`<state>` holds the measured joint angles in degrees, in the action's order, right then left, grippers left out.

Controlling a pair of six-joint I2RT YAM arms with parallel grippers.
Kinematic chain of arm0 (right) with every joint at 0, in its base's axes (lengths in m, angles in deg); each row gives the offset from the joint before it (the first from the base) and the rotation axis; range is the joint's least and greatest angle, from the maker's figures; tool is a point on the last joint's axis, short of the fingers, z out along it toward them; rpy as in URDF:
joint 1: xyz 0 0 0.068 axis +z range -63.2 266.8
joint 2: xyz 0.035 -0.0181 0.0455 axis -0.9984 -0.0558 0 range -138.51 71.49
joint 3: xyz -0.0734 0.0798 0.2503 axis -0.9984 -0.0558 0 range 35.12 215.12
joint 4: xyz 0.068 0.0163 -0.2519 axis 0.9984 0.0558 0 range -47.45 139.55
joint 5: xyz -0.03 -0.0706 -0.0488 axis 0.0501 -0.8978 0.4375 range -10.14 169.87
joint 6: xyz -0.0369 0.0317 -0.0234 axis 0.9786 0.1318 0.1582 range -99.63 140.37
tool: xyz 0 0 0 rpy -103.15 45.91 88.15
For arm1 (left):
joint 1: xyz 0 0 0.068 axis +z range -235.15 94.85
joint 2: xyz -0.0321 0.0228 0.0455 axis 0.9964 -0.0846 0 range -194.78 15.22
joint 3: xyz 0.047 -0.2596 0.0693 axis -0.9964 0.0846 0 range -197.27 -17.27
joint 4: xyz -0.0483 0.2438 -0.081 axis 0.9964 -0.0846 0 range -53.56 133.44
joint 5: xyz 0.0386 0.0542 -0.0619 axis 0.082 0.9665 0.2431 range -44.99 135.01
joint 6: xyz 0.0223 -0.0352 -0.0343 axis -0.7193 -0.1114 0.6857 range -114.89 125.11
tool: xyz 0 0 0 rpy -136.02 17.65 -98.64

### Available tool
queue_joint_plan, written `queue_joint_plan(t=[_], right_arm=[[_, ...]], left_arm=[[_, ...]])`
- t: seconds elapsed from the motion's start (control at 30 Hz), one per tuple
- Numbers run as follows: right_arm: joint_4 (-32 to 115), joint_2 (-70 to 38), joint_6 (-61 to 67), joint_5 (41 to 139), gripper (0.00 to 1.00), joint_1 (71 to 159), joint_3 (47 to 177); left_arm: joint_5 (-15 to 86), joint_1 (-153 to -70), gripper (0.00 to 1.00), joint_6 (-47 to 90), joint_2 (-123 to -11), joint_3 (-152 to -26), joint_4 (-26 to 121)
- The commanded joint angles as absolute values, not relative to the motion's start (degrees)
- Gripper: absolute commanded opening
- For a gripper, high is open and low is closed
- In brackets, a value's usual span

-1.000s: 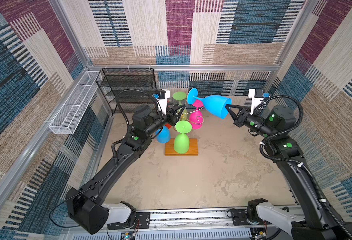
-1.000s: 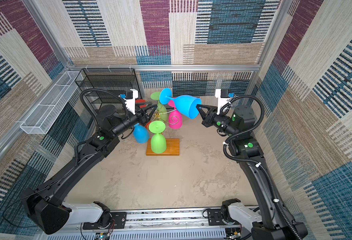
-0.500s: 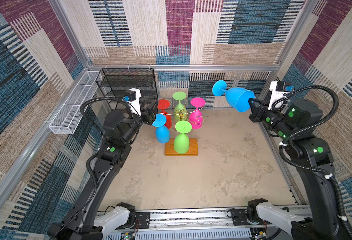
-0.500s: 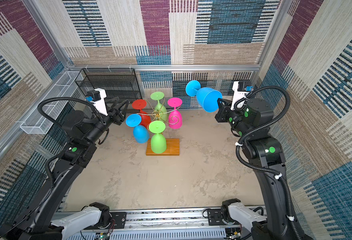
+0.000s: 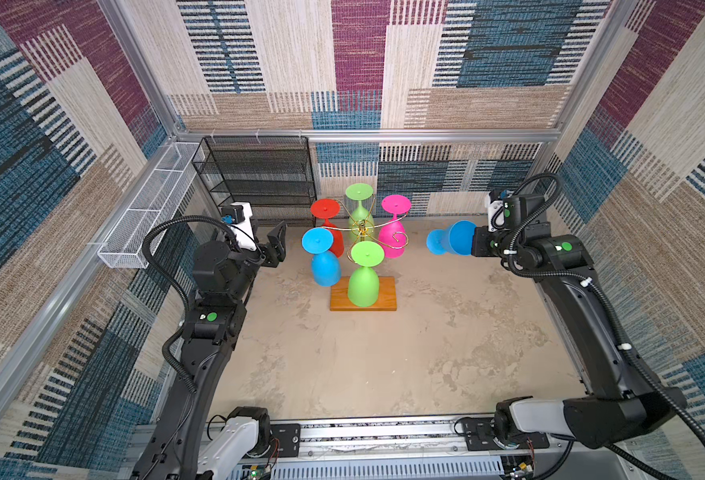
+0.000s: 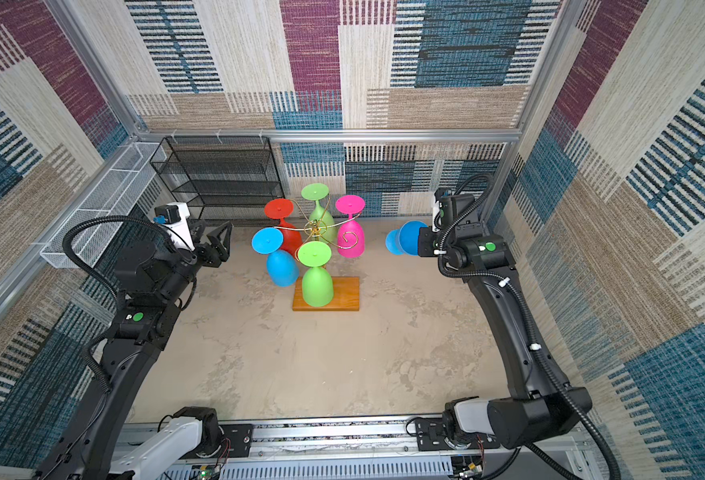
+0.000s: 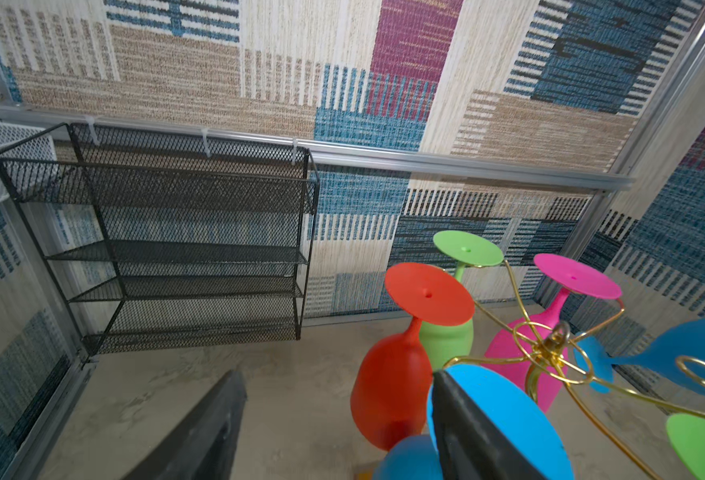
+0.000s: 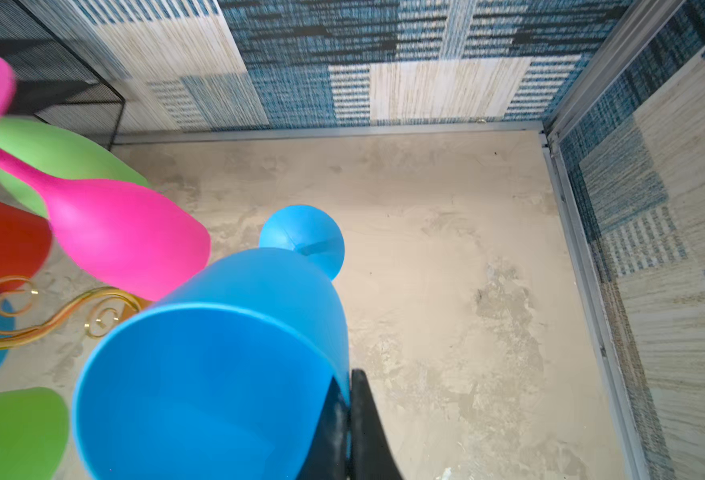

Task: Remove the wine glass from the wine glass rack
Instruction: 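Lower the cyan glass onto the table with the right gripper while the left arm withdraws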

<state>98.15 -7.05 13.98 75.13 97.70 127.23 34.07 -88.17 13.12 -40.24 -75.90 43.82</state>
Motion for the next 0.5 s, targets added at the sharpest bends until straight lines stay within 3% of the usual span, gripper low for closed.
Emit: queue_joint_plan(t=[0.0, 0.07, 0.17, 0.47], right_arm=[[99.4, -9.2, 15.4, 72.5, 0.0, 97.6, 128.0], [99.8, -10.8, 15.4, 72.5, 0.0, 97.7, 128.5], [100.1, -13.8, 15.7, 73.5, 0.0, 97.7, 130.2], [103.3, -27.1, 17.5, 75.3, 0.0, 97.8, 141.1]], left_arm=[[33.1, -86.5, 0.74, 14.5, -39.5, -73.7, 45.8], [33.2, -85.4, 0.76, 14.4, -39.5, -72.6, 46.1], [32.9, -83.9, 0.87, 13.2, -40.0, -71.8, 45.5], [32.1, -82.4, 0.89, 9.1, -38.5, -65.5, 50.1]])
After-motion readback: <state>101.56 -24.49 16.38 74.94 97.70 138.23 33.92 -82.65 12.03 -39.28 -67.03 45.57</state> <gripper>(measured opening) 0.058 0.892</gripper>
